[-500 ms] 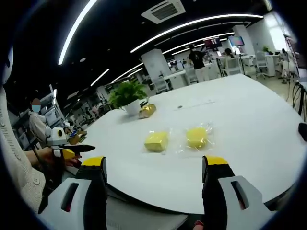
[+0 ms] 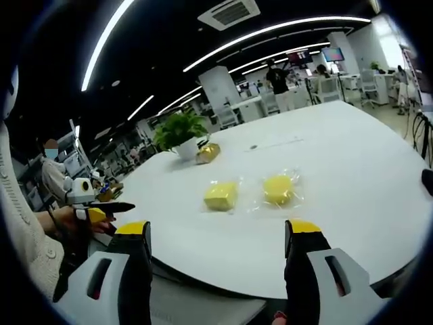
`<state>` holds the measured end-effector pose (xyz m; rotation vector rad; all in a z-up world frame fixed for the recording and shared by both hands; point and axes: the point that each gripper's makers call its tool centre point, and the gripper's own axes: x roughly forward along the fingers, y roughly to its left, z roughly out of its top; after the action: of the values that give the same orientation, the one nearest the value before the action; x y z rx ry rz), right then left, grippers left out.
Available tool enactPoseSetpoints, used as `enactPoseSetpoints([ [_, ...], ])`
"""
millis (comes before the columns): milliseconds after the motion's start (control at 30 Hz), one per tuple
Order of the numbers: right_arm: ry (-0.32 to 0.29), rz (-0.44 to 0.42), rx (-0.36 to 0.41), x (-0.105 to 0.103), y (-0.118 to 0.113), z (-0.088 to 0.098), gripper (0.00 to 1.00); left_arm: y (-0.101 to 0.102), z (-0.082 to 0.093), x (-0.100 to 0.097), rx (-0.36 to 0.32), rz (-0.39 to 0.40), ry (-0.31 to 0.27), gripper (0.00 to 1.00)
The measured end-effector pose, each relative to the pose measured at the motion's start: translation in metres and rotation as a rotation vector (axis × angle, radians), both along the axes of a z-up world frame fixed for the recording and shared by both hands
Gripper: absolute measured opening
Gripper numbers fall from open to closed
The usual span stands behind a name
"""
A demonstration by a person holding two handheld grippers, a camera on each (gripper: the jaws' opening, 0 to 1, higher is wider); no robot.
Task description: Compare the silicone blocks by pressing each to a similar depth, holding the contact briefly, and releasing to observe deformation and rebound differences across the visible hardness samples.
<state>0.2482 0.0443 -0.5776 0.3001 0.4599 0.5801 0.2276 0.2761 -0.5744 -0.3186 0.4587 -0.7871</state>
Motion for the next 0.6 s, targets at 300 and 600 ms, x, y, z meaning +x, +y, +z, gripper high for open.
enactPoseSetpoints([
  [300,0.003,0.008,-0.006,0.003,0.001,0.001,0.76,-0.002,-0.008,-0.004,0.015,-0.016,0.024,0.75],
  [600,-0.005,0.025,-0.007,0.007,0.010,0.002,0.77,-0.002,-0.004,-0.003,0.011,-0.023,0.023,0.75],
])
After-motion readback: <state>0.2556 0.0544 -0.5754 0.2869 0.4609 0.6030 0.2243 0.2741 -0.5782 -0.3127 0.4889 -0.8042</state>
